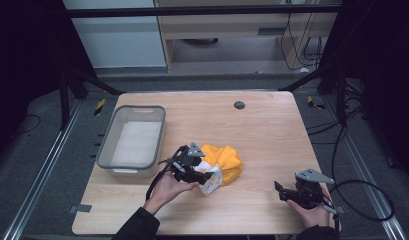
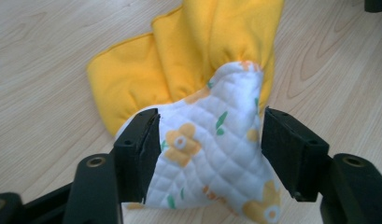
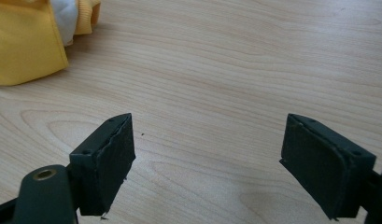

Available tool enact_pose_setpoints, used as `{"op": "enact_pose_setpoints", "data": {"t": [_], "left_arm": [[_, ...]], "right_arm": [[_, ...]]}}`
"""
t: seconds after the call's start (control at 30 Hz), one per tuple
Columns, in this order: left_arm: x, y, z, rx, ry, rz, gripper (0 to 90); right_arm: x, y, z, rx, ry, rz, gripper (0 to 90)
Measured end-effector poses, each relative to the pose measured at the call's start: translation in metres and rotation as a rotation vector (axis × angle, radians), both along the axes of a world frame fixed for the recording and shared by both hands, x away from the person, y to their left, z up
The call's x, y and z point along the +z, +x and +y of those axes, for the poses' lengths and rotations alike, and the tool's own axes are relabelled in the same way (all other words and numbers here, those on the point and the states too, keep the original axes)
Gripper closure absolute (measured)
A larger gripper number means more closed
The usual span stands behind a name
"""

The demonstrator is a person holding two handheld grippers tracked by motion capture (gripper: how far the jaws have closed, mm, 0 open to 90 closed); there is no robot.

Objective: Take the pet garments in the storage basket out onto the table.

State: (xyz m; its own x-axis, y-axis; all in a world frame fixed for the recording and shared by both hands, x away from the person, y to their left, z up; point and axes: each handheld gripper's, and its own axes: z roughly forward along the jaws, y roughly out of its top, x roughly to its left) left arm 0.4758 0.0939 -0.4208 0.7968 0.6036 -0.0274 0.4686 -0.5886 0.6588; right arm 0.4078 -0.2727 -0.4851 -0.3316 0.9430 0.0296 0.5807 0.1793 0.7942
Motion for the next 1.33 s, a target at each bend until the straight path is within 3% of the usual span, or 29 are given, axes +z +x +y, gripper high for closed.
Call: {"op": "enact_pose_setpoints", "data": {"t": [0.33, 1.03, 1.33], "left_arm": [[-0.002, -0.012, 0.033, 0.052, -0.024, -0.024, 26.0], [-0.024, -0.045, 0.104, 0.158, -0.113, -0.047, 25.8], [-0.033, -0.054, 0.132, 0.186, -0.12, -0.041, 25.4]], "right_arm": [[-0.001, 0.0, -0.001, -0.002, -0.007, -0.005, 16.7], [-0.003, -0.002, -0.001, 0.0, -0.012, 0.006, 15.7], [-0.004, -0.002, -0.003, -0.003, -0.013, 0.003, 14.9]]}}
